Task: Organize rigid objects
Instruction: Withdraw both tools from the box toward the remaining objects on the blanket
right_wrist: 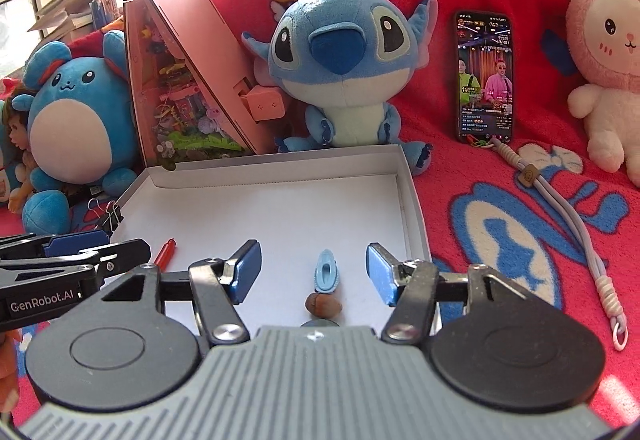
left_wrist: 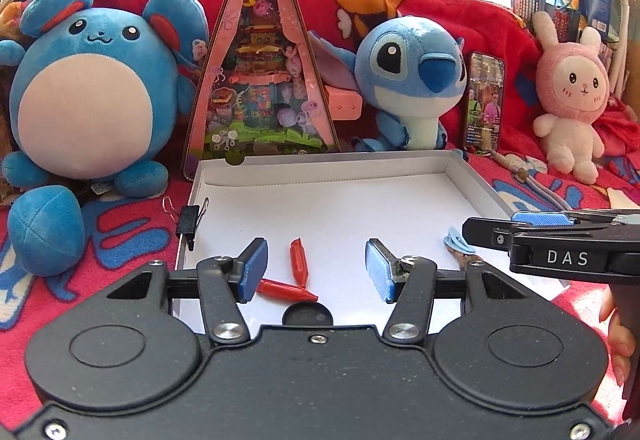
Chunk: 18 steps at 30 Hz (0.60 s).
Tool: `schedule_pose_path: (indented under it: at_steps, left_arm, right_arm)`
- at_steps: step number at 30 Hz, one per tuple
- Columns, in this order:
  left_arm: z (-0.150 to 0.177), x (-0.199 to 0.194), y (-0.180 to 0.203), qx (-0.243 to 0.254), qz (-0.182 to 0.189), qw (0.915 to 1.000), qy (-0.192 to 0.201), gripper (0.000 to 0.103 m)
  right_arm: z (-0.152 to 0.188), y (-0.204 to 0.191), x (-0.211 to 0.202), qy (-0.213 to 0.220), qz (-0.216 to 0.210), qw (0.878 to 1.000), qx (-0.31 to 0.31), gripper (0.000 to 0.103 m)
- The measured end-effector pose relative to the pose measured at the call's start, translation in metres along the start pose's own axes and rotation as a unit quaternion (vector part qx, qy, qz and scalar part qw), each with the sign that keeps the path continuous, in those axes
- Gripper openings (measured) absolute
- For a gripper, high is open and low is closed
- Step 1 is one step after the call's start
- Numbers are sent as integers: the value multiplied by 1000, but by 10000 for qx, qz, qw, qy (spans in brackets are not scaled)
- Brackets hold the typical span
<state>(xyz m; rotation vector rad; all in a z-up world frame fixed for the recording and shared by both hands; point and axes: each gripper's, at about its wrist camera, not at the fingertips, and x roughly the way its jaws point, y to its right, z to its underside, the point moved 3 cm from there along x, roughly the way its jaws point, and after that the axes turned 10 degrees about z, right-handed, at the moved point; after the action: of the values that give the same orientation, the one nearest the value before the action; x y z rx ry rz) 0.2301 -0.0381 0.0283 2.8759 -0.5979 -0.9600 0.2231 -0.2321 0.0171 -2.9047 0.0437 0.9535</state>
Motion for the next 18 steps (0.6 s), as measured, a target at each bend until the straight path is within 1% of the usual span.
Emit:
schedule_pose_path:
  at_steps: [3,10,13,18]
  left_arm:
    - [7,-14,7,67,116,9999,13,57]
    - [32,-44,20,79,381,9992,-70,59]
    - [44,-57,26,124,494,9987,-60,61]
    - [62,-77,36,168,662,9976,-65,63]
  right_arm:
    - [5,0,-13,88,-55,9999,-132,76]
    - [27,-5,-47,318,-153,9977,-571,82]
    - [37,-7,-62,400,-260,9963,-710,84]
    - [54,-7,-84,484,-415,9938,-911,86]
